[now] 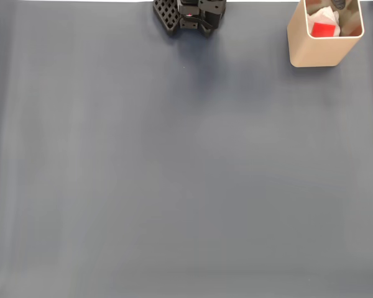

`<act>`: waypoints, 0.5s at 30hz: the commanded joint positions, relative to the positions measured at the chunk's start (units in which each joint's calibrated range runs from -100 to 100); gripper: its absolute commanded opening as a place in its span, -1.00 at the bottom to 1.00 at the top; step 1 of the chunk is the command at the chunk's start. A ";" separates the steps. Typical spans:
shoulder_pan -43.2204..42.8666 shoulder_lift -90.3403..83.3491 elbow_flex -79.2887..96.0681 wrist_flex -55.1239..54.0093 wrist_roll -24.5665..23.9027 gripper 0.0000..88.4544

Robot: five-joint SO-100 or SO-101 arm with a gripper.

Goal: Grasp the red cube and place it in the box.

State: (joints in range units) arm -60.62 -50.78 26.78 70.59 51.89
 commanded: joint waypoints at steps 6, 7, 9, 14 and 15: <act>-0.55 -1.97 -0.16 -1.37 -0.15 0.07; -0.55 -1.97 -0.07 -1.45 -0.15 0.07; -0.62 -1.97 -0.07 -1.61 -0.15 0.07; -0.62 -2.14 0.12 -1.70 -0.20 0.07; -0.62 -2.14 0.12 -1.78 -0.20 0.06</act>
State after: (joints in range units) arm -60.69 -51.32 27.41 69.94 51.84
